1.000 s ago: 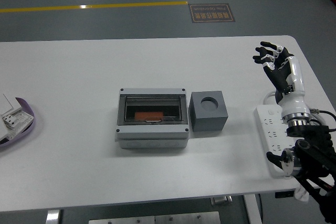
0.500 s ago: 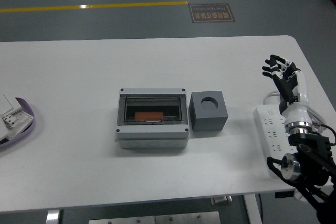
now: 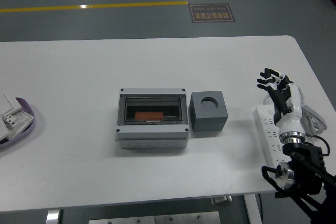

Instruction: Pick up the cylinder from the cube,place it in the box,flap close box

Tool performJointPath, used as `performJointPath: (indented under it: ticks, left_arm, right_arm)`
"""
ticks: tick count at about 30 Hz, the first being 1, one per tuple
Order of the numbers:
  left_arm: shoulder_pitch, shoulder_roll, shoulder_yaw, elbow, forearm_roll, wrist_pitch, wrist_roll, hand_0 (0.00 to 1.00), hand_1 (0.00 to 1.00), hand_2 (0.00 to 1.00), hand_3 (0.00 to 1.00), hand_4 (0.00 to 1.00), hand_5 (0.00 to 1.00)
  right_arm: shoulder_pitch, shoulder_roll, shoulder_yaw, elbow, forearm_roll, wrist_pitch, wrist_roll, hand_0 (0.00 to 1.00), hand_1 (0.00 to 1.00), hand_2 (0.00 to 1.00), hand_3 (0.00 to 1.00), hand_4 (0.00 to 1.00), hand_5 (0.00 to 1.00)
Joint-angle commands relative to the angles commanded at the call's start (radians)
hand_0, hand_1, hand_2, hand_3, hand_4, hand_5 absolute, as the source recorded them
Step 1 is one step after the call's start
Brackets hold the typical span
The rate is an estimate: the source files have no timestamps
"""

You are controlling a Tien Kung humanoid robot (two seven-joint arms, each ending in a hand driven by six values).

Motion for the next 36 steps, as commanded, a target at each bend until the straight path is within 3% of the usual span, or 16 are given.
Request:
performJointPath:
  ticks: [10, 20, 26, 36]
  left_arm:
    - [-0.017, 0.011, -0.020, 0.002, 0.047, -0.001, 0.007, 0.510, 0.550, 0.554, 0.594, 0.717, 0.164]
    - [-0.059, 0.016, -0.036, 0.001, 0.090, -0.010, 0.009, 0.510, 0.551, 0.554, 0.594, 0.718, 0.163]
    - [-0.052, 0.002, -0.035, 0.005, 0.074, -0.006, 0.007, 0.511, 0.550, 0.554, 0.595, 0.718, 0.163]
    - [-0.021, -0.037, -0.007, 0.009, 0.009, 0.004, -0.004, 0.510, 0.550, 0.554, 0.594, 0.718, 0.163]
  right_arm:
    - [-0.028, -0.017, 0.091, 0.019, -0.008, 0.001, 0.021, 0.603, 0.574, 0.579, 0.602, 0.732, 0.413]
    - [-0.045, -0.007, 0.148, 0.018, -0.008, 0.009, 0.035, 0.600, 0.569, 0.578, 0.600, 0.741, 0.409]
    - [-0.043, -0.002, 0.166, 0.021, -0.010, 0.013, 0.041, 0.605, 0.569, 0.575, 0.600, 0.743, 0.406]
    - [-0.006, -0.016, 0.113, 0.011, -0.014, 0.008, 0.036, 0.599, 0.569, 0.576, 0.601, 0.745, 0.403]
